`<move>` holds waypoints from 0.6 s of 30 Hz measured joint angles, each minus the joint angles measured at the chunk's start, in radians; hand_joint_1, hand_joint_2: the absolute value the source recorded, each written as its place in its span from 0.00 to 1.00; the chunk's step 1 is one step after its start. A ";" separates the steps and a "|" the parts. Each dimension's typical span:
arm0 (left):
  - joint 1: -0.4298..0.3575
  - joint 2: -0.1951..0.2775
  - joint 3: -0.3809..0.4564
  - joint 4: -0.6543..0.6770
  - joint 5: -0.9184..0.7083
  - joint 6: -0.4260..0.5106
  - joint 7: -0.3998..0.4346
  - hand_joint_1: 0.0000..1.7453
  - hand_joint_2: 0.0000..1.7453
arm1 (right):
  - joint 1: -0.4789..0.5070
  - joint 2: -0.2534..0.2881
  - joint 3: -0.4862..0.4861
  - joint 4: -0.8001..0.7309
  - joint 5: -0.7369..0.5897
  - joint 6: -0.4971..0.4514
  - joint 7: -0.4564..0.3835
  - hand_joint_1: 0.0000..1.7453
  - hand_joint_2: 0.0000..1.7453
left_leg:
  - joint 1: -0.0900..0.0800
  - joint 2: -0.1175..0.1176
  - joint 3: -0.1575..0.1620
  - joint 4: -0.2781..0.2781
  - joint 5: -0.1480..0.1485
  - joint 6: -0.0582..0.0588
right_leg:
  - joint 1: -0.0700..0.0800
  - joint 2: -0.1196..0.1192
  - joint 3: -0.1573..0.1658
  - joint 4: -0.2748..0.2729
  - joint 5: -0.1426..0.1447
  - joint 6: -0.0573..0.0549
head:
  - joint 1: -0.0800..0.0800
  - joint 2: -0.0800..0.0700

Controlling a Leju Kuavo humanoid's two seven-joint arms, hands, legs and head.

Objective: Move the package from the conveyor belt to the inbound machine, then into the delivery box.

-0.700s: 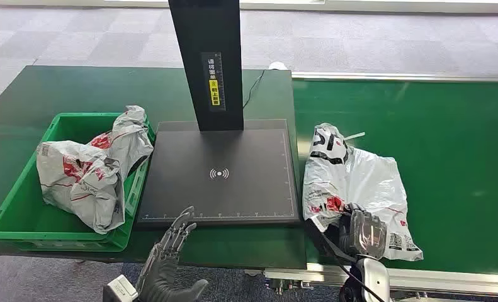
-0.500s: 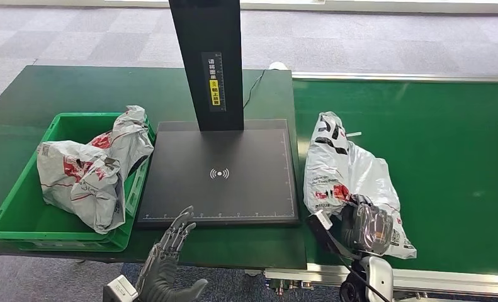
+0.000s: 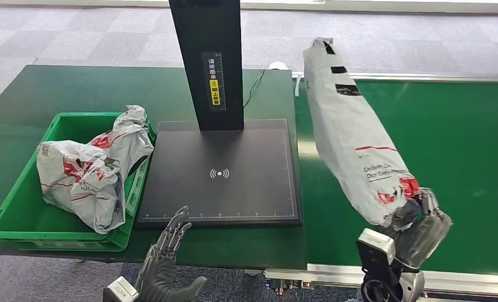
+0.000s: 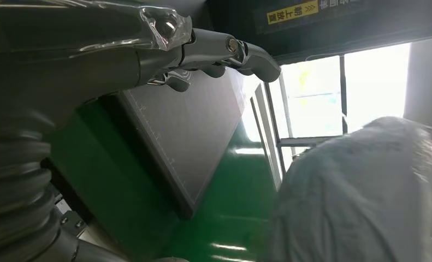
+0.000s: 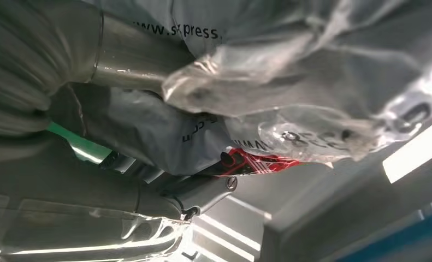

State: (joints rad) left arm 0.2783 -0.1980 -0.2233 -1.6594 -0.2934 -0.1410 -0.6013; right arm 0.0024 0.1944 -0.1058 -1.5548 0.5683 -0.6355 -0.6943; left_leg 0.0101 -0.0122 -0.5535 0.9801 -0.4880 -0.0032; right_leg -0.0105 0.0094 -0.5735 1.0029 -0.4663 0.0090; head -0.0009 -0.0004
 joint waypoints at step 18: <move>-0.030 0.000 -0.006 0.015 0.000 -0.024 -0.001 0.00 1.00 | -0.008 -0.076 0.286 -0.214 -0.523 0.310 -0.002 1.00 1.00 | 0.000 0.002 0.000 0.000 0.000 0.000 | 0.000 0.002 0.001 0.000 0.001 -0.001 | 0.000 0.000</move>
State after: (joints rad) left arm 0.2479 -0.1985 -0.2297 -1.6445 -0.2930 -0.1653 -0.6024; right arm -0.0055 0.1180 0.1800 -1.7685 0.0455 -0.3258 -0.6964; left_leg 0.0101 -0.0103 -0.5534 0.9796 -0.4878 -0.0032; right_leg -0.0104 0.0111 -0.5722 1.0029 -0.4657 0.0081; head -0.0008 -0.0004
